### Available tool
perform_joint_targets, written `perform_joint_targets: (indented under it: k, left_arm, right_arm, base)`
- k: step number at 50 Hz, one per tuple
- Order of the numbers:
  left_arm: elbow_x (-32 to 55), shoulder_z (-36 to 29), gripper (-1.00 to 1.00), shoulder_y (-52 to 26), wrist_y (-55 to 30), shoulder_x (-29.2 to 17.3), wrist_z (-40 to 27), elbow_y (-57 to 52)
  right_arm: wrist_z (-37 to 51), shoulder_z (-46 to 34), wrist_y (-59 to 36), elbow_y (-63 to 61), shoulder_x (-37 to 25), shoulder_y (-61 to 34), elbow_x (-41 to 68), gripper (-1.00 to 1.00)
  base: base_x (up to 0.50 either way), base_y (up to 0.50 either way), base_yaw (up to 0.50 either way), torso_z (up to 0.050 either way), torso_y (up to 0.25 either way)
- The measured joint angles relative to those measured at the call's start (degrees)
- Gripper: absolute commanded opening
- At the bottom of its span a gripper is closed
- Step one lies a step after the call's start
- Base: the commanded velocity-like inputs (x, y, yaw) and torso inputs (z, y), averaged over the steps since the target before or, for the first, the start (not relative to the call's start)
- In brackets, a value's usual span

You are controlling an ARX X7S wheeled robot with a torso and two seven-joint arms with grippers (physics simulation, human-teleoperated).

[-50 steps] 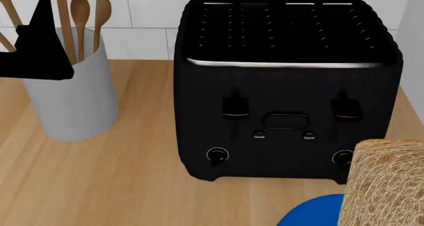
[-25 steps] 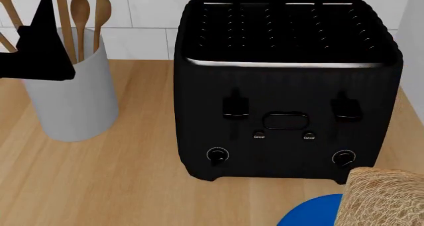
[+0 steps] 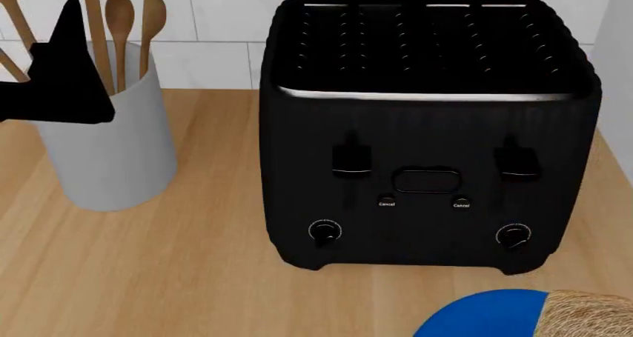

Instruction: Place the toasted item on a plate.

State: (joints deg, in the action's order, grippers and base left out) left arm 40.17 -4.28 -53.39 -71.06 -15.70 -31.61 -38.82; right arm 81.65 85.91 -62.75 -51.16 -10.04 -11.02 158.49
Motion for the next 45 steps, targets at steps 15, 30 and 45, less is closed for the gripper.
perform_joint_targets:
  k: [15,30,45]
  left_arm:
    - [0.25,-0.26,1.0,0.37,0.84,-0.34,-0.05,0.44]
    - [0.74,-0.54,1.0,0.64,1.22,-0.49,-0.34,0.5]
    - [1.25,-0.89,1.0,0.68,1.4,-0.59,-0.74,0.58]
  right_arm:
    - [-1.89,0.97,-3.78,1.75,2.59,1.78,-2.47,-1.0]
    - [-4.57,2.08,-9.16,5.25,5.38,2.09,-6.11,-1.0]
    - [-7.88,4.39,-16.4,10.88,7.63,0.64,-11.37,-1.0]
  base:
    - [0.0,0.0,0.0,0.0,0.0]
    - [0.0,0.0,0.0,0.0,0.0]
    - [0.0,0.0,0.0,0.0,0.0]
